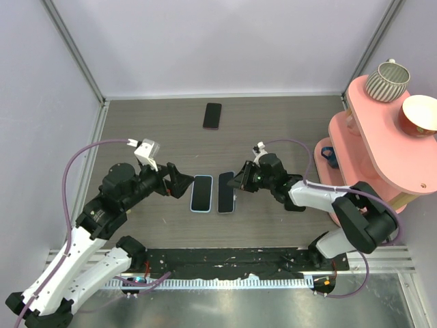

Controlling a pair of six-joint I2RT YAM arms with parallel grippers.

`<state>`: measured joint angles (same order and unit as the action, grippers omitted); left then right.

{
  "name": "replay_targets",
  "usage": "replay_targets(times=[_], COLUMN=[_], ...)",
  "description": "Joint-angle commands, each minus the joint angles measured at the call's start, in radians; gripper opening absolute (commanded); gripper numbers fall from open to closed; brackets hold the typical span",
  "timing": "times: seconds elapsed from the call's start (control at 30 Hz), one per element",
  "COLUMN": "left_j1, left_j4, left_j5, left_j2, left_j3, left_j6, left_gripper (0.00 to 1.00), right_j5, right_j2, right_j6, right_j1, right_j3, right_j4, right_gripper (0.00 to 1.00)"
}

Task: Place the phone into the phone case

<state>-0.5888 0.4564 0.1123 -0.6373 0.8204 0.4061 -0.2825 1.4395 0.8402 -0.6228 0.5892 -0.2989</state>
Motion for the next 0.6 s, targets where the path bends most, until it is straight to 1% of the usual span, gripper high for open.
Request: replay_targets(times=[0.0, 0.07, 0.2, 0.3, 0.33, 0.4, 0.5, 0.57], left_j1=[0.001, 0.001, 0.001, 0.001, 0.001, 0.001, 0.001, 0.001], left_j4=[-0.030, -0.028, -0.030, -0.033, -0.032, -0.032, -0.033, -0.033], left_j5=[-0.007, -0.008, -0.016, -0.019, -0.017, -0.017, -0.017, 0.004], left_j2=[0.011, 0.018, 0.033, 0.037, 0.037, 0.036, 0.028, 0.024], left_j3=[-0.001, 0.000, -0.004, -0.006, -0.006, -0.006, -0.006, -0.004], left_j6=[-0.024, -0.024, -0.027, -0.027, -0.027, -0.027, -0.027, -0.027], left_gripper=[1.00, 1.00, 1.00, 1.00, 1.00, 1.00, 1.00, 1.00], right_j5=[-0.018, 0.009, 0.016, -0.003, -0.018, -0.047, -0.031, -0.004], right_j2=[0.038, 0.056, 0.087, 0.133, 0.143, 0.168, 0.182, 0.185], right_j6=[0.037, 0.025, 0.010, 0.017, 0.029, 0.052, 0.068, 0.074], right_j1=[-0.003, -0.002, 0.005, 0.015, 0.024, 0.029, 0.035, 0.038], right_j3=[0.037, 0.038, 0.032, 0.035, 0.026, 0.011, 0.001, -0.005], right_j4=[-0.132, -0.115, -0.074, -0.049, -0.061, -0.112, -0.105, -0.108], right_gripper=[0.01, 0.01, 0.02, 0.08, 0.13, 0.20, 0.30, 0.30])
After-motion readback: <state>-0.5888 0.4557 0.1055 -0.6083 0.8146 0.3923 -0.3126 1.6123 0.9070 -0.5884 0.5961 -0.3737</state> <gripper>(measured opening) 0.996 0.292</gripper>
